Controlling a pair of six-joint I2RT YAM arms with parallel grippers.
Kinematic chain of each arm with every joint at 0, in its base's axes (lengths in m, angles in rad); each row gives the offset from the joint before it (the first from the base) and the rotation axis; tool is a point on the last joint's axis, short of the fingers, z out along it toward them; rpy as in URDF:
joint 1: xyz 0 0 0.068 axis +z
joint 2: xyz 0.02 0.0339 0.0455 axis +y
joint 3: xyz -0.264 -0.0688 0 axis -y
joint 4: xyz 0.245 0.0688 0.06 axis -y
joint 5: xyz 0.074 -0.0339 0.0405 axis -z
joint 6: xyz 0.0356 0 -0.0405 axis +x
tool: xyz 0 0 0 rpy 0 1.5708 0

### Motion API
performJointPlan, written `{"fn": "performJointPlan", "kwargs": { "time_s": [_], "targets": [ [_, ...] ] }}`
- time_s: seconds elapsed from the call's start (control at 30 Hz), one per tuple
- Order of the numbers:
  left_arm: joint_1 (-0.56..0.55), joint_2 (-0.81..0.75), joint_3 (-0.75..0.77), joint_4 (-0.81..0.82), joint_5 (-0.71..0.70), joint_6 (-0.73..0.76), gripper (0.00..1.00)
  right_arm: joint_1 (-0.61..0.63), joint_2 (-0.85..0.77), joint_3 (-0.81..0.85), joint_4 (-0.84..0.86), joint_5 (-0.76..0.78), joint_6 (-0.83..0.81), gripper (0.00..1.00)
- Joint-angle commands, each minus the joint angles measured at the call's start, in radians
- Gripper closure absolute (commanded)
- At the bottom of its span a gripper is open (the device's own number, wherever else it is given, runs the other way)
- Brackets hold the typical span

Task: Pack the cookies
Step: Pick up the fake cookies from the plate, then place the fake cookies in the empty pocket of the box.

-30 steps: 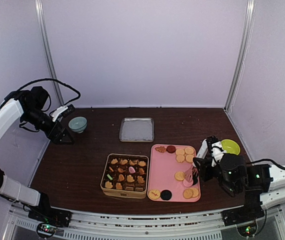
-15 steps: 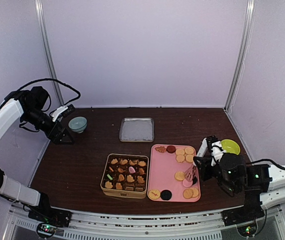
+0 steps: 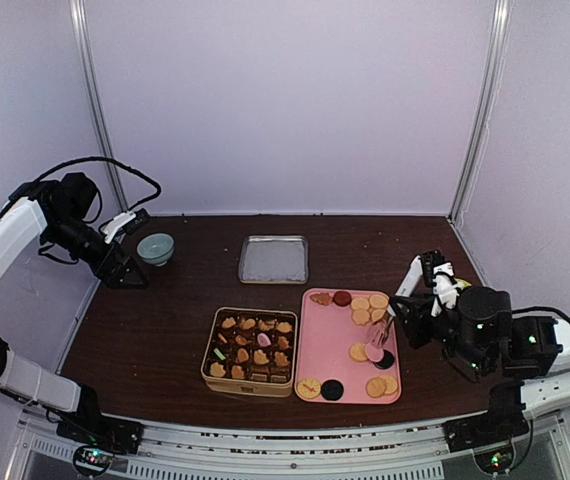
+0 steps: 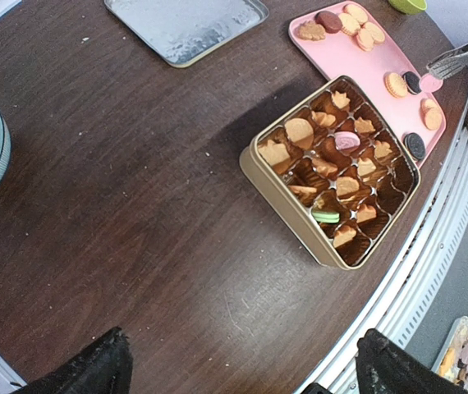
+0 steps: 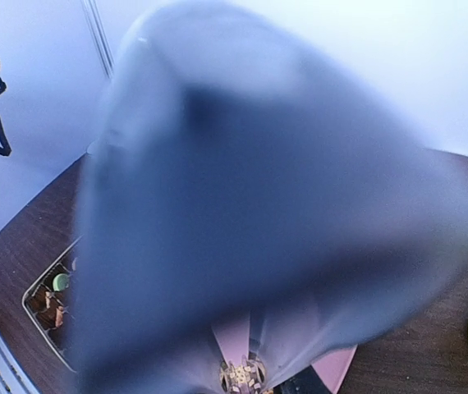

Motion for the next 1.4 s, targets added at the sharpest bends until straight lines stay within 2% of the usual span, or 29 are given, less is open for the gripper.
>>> {"fn": "performJointPlan", "kwargs": {
  "time_s": [0.0, 0.17, 0.47, 0.73, 1.13, 1.2, 1.37],
  "targets": [
    [0.006, -0.006, 0.028, 0.001, 0.01, 0.005, 0.02, 0.037, 0.043, 0.084, 0.037, -0.011, -0.058, 0.95],
    [0.006, -0.007, 0.024, 0.0, 0.005, 0.007, 0.02, 0.092, 0.177, 0.197, 0.131, -0.052, -0.109, 0.95],
    [0.006, -0.012, 0.011, 0.002, -0.002, 0.011, 0.02, 0.159, 0.537, 0.455, 0.288, -0.201, -0.202, 0.96],
    [0.008, -0.024, 0.003, 0.001, -0.004, 0.018, 0.02, 0.177, 0.788, 0.622, 0.33, -0.278, -0.229, 0.97],
    [0.007, -0.025, -0.004, 0.0, 0.005, 0.024, 0.02, 0.176, 0.86, 0.614, 0.341, -0.275, -0.226, 0.96],
    [0.006, -0.022, -0.002, 0.001, 0.005, 0.022, 0.02, 0.177, 0.863, 0.61, 0.339, -0.273, -0.225, 0.93],
    [0.007, -0.024, 0.0, 0.0, 0.006, 0.021, 0.02, 0.175, 0.86, 0.592, 0.343, -0.262, -0.211, 0.78]
  ]
}}
